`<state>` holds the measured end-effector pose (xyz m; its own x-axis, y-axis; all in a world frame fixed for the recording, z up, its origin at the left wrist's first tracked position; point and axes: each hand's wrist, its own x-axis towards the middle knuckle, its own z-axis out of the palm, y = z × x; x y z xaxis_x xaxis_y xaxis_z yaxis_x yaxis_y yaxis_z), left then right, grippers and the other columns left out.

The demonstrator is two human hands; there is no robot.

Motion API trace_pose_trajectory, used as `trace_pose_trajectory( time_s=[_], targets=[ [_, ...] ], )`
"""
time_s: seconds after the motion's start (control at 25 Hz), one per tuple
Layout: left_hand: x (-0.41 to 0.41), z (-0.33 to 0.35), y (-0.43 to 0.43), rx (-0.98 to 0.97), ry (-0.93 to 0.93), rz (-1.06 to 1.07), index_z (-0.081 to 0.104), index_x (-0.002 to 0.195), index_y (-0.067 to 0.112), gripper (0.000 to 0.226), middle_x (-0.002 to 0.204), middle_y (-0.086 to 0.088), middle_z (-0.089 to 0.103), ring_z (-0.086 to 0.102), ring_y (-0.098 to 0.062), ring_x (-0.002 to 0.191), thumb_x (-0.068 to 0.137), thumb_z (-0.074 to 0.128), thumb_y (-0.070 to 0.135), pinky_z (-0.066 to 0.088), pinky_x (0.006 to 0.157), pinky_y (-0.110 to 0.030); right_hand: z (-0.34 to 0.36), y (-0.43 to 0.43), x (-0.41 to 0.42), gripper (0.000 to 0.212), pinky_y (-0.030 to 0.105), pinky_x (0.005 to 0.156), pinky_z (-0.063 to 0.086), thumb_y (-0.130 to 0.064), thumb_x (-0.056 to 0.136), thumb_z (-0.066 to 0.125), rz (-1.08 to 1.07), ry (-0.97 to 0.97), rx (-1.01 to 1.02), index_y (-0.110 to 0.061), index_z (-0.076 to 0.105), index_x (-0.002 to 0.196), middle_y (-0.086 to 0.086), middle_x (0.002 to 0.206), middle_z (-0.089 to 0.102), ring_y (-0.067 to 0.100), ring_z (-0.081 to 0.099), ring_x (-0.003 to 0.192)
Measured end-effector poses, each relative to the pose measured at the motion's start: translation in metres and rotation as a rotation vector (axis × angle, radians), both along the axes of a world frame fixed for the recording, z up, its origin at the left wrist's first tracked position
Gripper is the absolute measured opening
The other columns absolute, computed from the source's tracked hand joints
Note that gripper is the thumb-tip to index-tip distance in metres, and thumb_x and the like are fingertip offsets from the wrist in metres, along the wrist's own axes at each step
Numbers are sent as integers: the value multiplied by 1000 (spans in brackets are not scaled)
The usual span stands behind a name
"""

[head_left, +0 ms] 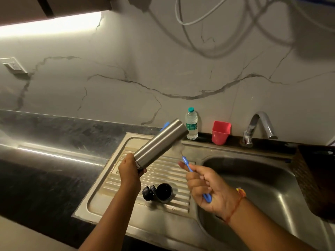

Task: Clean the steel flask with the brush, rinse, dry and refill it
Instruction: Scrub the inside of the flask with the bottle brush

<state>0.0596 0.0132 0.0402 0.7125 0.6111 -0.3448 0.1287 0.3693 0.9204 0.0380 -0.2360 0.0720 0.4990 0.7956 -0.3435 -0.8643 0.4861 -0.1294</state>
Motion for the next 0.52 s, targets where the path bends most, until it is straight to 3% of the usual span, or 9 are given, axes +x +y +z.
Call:
trace_pose_trajectory(
  time_s=[0.12, 0.24, 0.36, 0.44, 0.52],
  targets=[
    [-1, 7, 29, 89, 30, 121, 59, 96, 15, 12, 104, -16, 60, 63, -26, 85, 98, 50, 23, 51, 57, -30, -4, -17, -20, 73, 16, 29, 22, 5, 65, 87, 9, 44, 58, -8, 60, 131, -4, 49, 32, 7, 31, 31],
    [-8, 6, 28, 150, 10, 70, 60, 94, 14, 13, 104, -17, 60, 63, -28, 86, 99, 50, 21, 51, 58, -31, -12, -21, -17, 75, 16, 28, 22, 6, 63, 88, -10, 20, 13, -9, 60, 131, -4, 49, 31, 5, 28, 32],
    [-13, -6, 10, 159, 40, -38, 61, 93, 11, 16, 103, -19, 60, 62, -30, 84, 99, 48, 19, 51, 55, -31, -12, -14, 0, 54, 18, 23, 27, -5, 79, 77, -55, 14, -101, -12, 57, 128, -5, 48, 31, 5, 30, 30],
    [-13, -6, 17, 160, 57, 9, 60, 92, 12, 16, 102, -19, 60, 62, -32, 86, 98, 49, 21, 51, 56, -32, -7, -18, -2, 39, 16, 24, 24, -15, 92, 63, -71, 15, -159, -11, 56, 130, -5, 50, 29, 4, 28, 31],
    [-13, -2, 35, 193, 73, 82, 60, 90, 14, 15, 102, -19, 61, 62, -32, 87, 98, 50, 23, 51, 58, -33, -5, -30, -14, 37, 13, 28, 19, -19, 94, 56, -75, -4, -255, -10, 60, 130, -5, 52, 26, 3, 23, 33]
  ],
)
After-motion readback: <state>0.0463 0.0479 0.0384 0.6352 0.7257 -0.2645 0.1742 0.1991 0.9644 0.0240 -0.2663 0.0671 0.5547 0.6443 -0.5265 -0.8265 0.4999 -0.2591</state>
